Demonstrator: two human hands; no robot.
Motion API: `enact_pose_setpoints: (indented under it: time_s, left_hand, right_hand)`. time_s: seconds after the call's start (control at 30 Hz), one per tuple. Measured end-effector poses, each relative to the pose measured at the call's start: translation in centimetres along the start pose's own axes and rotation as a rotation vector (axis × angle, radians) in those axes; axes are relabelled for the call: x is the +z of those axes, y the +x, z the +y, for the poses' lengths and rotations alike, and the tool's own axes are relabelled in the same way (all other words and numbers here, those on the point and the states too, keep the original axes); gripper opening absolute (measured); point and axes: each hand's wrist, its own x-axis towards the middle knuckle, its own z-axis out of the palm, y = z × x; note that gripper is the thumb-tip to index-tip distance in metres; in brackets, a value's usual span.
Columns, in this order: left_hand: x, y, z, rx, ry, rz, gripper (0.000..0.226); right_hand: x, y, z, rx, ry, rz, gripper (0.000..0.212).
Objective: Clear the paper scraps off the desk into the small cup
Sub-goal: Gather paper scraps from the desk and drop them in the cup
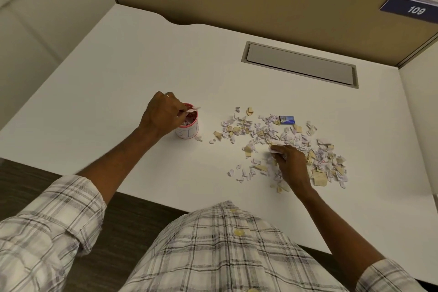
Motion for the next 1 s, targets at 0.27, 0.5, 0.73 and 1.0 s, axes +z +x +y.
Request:
enact_pose_setpoints:
  time_s: [0.27, 0.5, 0.73, 1.0]
  left_hand:
    - [1.1, -1.3, 0.0, -0.092, -0.101, -0.103, 0.033]
    - [1.6, -2.7, 1.2, -0.033, -0.186, 0.03, 0.029]
    - [3.0, -2.9, 1.9, -0.04, -0.004, -0.214, 0.066]
    - [3.3, -7.1, 5.2, -0.151, -0.285, 0.193, 0.036]
  right_hand:
    - [0.1, -0.1, -0.1, -0.003, 0.0, -0.02, 0.023]
    - [0.4, -0.6, -0.7, -0.066, -0.058, -0.082, 0.023]
    - [0.6, -1.2, -1.1, -0.233, -0.151, -0.125, 0.019]
    - [0.3, -1.2, -1.5, -0.17, -0.105, -0.114, 0.021]
